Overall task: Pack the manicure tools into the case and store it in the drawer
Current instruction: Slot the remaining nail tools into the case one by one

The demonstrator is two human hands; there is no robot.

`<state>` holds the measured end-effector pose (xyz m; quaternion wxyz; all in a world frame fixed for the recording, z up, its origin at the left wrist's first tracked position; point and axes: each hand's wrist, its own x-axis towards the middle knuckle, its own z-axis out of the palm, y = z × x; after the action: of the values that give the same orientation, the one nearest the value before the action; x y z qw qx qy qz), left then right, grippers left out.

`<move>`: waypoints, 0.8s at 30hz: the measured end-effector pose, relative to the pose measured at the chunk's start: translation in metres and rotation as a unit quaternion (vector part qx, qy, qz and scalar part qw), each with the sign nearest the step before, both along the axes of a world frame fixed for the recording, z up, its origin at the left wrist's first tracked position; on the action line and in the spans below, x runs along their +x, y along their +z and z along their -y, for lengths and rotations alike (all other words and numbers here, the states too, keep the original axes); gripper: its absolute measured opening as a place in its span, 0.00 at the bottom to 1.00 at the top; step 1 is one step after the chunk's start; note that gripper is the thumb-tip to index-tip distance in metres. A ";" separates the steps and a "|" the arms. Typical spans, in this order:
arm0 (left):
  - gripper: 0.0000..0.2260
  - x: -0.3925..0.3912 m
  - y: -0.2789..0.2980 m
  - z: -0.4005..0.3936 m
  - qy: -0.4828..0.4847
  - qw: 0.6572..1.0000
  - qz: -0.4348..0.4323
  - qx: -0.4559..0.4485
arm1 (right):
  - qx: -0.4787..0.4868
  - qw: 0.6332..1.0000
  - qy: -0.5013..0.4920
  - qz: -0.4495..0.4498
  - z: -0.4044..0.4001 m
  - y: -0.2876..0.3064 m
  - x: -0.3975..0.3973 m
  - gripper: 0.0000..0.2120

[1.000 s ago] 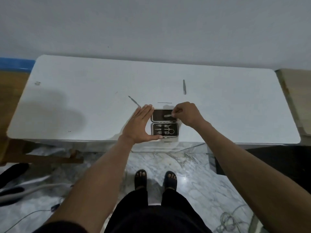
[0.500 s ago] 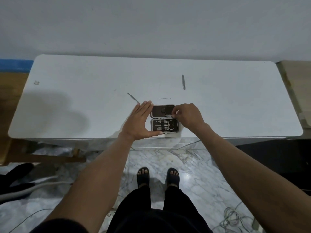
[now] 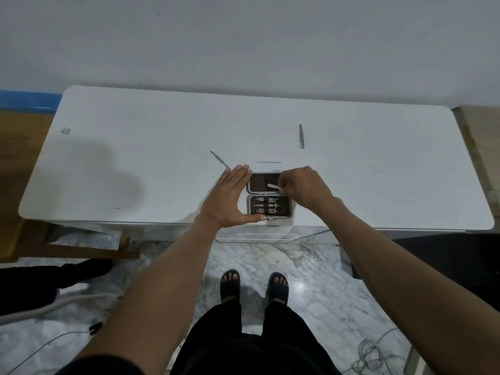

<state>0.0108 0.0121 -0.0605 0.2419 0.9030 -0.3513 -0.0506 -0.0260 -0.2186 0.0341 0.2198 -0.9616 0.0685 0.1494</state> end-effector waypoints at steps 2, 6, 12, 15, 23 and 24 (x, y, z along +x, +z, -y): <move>0.58 0.000 -0.001 0.000 0.001 1.000 0.001 -0.002 | -0.003 1.000 0.012 -0.010 0.001 -0.002 0.000 0.05; 0.58 0.000 -0.001 0.000 0.002 1.000 0.001 0.000 | -0.024 0.999 0.034 -0.011 0.001 -0.003 -0.001 0.08; 0.57 0.000 0.001 0.000 0.000 1.000 -0.001 -0.003 | -0.051 0.998 0.042 0.020 0.004 0.000 -0.005 0.08; 0.58 0.000 0.001 0.000 -0.001 1.000 -0.001 0.002 | -0.060 0.997 0.036 0.015 0.007 -0.002 -0.007 0.06; 0.58 0.001 0.001 0.001 0.000 1.000 -0.001 0.005 | -0.063 0.997 0.033 -0.012 0.005 -0.004 -0.003 0.04; 0.58 0.001 0.001 0.001 0.001 1.000 -0.001 0.005 | -0.060 0.998 0.027 -0.014 0.005 -0.004 -0.002 0.04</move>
<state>0.0114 0.0115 -0.0599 0.2381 0.9043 -0.3503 -0.0529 -0.0283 -0.2235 0.0299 0.1567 -0.9723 0.0544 0.1648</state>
